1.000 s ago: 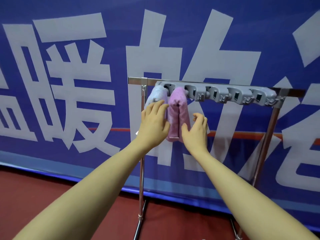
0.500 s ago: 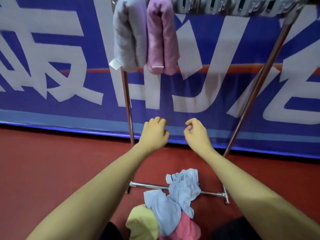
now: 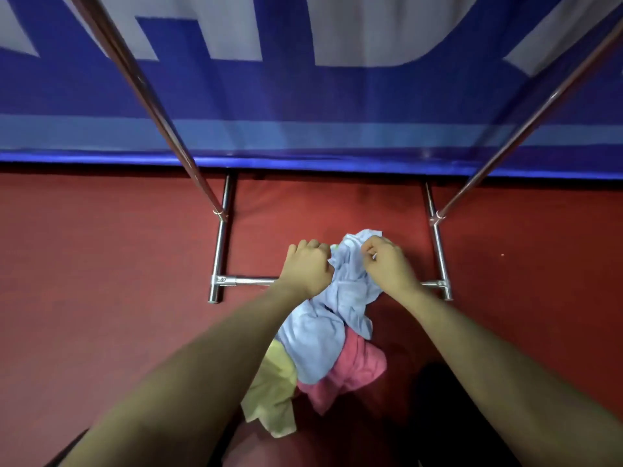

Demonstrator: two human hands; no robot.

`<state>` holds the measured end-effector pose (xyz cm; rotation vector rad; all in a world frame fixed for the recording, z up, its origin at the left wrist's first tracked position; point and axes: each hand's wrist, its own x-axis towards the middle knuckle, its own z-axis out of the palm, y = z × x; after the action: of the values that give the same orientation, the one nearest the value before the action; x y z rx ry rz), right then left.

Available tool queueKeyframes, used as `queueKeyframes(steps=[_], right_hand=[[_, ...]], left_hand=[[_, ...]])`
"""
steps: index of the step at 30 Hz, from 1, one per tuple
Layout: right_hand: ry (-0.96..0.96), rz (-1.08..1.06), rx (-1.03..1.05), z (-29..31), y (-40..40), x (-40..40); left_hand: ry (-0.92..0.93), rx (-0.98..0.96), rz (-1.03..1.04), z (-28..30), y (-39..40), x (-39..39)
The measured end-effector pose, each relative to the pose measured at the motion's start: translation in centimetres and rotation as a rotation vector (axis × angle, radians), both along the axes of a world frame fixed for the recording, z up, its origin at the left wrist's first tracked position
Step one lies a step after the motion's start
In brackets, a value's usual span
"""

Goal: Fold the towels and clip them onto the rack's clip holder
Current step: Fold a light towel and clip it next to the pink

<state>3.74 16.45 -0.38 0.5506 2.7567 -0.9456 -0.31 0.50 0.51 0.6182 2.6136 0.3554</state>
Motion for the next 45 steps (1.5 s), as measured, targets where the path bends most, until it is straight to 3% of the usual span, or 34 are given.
queueKeyframes(steps=[10,17,21,27,31,45], right_hand=[[-0.275,0.194,0.111,-14.2,4.0,0.7],[-0.197,0.256,0.306,-20.3,3.8,1.9],[0.006,0.197,0.329,-18.2,3.1,1.6],[0.171,0.075,0.022,-10.7,2.7,0.8],[0.264,-0.074,-0.189,-3.7,1.5,0.5],[0.645,-0.133,-0.291,22.0,-3.8,4.0]], left_hand=[[-0.210,-0.055,-0.097,-13.8,4.2,-1.2],[-0.319,-0.054,-0.131,-18.3,5.7,-0.5],[-0.330,-0.037,-0.123,-18.1,5.7,-0.4],[-0.294,0.119,-0.028,-12.5,5.3,0.0],[-0.306,0.351,0.090,-5.5,4.5,-0.1],[-0.089,0.681,0.138,20.5,-1.1,5.5]])
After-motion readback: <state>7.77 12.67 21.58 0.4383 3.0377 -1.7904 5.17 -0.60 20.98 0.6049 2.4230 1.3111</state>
